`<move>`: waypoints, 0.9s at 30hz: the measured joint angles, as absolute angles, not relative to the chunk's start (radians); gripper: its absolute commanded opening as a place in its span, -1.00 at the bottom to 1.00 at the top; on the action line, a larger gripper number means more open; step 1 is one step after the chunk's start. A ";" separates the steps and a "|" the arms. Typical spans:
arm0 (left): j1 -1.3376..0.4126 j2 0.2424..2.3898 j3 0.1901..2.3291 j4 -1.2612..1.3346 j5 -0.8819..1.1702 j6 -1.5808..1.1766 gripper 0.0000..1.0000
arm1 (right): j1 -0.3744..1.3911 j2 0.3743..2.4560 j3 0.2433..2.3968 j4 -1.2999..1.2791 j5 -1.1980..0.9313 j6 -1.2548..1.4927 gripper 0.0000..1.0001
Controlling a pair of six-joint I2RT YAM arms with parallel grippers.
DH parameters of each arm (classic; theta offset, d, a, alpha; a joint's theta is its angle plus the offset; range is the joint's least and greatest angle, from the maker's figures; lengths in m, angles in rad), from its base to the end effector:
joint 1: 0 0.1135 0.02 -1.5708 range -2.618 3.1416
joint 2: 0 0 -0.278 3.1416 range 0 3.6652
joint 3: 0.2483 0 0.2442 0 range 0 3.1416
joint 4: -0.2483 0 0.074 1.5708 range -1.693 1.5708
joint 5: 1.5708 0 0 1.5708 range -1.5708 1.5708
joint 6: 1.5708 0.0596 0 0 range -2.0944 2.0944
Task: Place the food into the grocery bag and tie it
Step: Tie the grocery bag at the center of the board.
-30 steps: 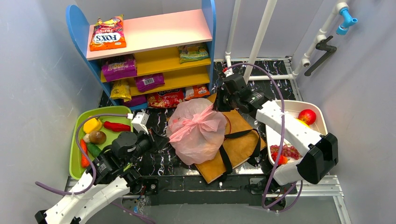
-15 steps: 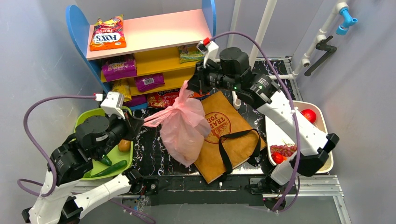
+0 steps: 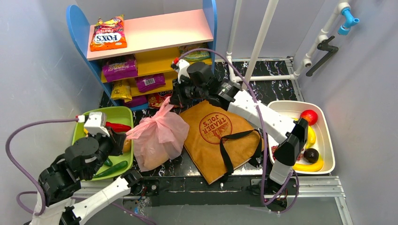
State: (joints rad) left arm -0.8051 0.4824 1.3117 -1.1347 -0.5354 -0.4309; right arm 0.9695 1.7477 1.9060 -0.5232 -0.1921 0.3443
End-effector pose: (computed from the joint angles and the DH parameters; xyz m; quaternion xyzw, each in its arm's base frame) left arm 0.0280 0.0147 0.4199 -0.0090 0.7932 -0.1566 0.5884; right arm 0.2265 0.3503 0.4365 -0.3039 0.7634 0.4072 0.3988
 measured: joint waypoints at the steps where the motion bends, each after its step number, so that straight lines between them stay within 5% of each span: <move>1: -0.805 0.450 1.271 -1.145 -0.540 -0.449 -1.00 | 0.969 1.744 1.855 -0.498 -0.179 0.346 -0.97; 14: -0.806 0.326 1.123 -1.254 -0.608 -0.599 -1.00 | 0.823 1.739 1.360 -0.394 -0.117 0.533 -0.97; 17: -0.806 0.321 1.123 -1.267 -0.631 -0.603 -0.97 | 0.791 1.740 1.383 -0.434 -0.148 0.508 -0.41; 21: -0.806 0.322 1.123 -1.270 -0.643 -0.593 0.03 | 0.808 1.732 1.451 -0.496 -0.166 0.471 0.17; 27: -0.806 0.375 1.171 -1.250 -0.622 -0.515 0.73 | 0.819 1.574 1.465 -0.628 -0.084 0.428 0.49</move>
